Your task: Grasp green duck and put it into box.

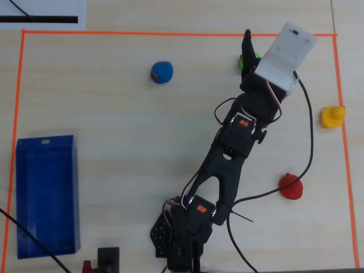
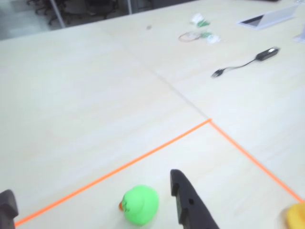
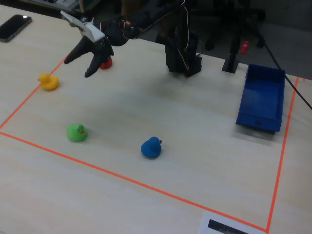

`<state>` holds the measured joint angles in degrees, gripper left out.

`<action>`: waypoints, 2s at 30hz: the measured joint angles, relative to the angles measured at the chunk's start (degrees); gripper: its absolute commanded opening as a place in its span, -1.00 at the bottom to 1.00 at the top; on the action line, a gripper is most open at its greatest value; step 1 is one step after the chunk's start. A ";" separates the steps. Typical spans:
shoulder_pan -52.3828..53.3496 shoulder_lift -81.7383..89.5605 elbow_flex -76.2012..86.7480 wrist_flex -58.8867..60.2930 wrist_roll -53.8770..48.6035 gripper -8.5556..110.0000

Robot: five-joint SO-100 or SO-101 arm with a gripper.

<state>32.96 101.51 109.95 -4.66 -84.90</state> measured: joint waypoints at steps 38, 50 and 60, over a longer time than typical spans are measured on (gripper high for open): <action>-0.26 -34.19 -12.22 -9.58 -0.62 -0.15; -0.26 -41.57 -15.47 -12.13 -0.88 -0.15; -0.26 -46.93 -21.45 -12.22 -1.05 -0.16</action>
<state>32.70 54.58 88.51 -16.88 -85.96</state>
